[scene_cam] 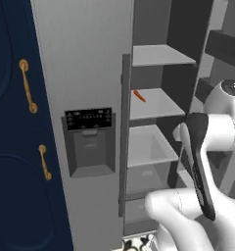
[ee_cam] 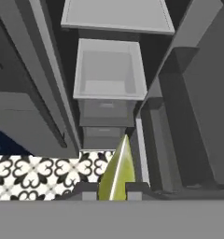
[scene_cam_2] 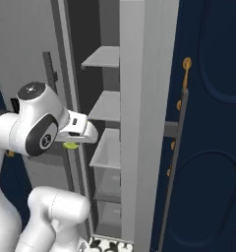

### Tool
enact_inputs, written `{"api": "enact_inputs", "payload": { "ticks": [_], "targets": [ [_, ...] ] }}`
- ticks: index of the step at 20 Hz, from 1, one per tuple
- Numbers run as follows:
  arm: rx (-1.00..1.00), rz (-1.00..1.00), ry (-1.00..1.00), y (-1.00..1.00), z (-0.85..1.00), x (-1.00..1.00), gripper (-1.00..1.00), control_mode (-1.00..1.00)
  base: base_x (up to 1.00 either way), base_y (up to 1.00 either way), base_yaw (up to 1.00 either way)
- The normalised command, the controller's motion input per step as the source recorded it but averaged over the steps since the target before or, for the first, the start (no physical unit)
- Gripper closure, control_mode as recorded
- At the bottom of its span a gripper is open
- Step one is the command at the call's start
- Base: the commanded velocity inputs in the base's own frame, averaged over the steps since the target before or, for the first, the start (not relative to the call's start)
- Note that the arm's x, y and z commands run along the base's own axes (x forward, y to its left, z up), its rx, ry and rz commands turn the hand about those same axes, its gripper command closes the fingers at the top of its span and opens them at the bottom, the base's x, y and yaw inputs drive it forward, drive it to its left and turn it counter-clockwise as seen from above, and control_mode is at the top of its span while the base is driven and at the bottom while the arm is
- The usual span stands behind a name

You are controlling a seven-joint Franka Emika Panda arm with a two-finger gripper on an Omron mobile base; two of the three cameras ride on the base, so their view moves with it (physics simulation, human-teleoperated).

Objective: Grab a lemon wedge from the fridge and one ice cube from the ice bowl, and put them in the glass of lemonade.

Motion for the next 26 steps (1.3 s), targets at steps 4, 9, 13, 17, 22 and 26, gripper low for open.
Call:
{"api": "enact_inputs", "payload": {
  "ticks": [4, 9, 13, 17, 22, 26],
  "targets": [
    [0.00, 0.00, 0.00, 0.00, 0.00, 0.00, 1.00, 1.00, -1.00, 0.58, 0.28],
    [0.00, 0.00, 0.00, 0.00, 0.00, 0.00, 1.00, 1.00, -0.47, 0.65, 0.71],
    [0.00, 0.00, 0.00, 0.00, 0.00, 0.00, 1.00, 1.00, 0.00, 0.55, 0.86],
    [0.00, 0.00, 0.00, 0.00, 0.00, 0.00, 1.00, 1.00, 0.21, 0.48, 0.77],
    [0.00, 0.00, 0.00, 0.00, 0.00, 0.00, 1.00, 1.00, 0.47, 0.48, 0.69],
    [0.00, 0.00, 0.00, 0.00, 0.00, 0.00, 1.00, 1.00, 0.85, 0.19, 0.59]
  ]
}}
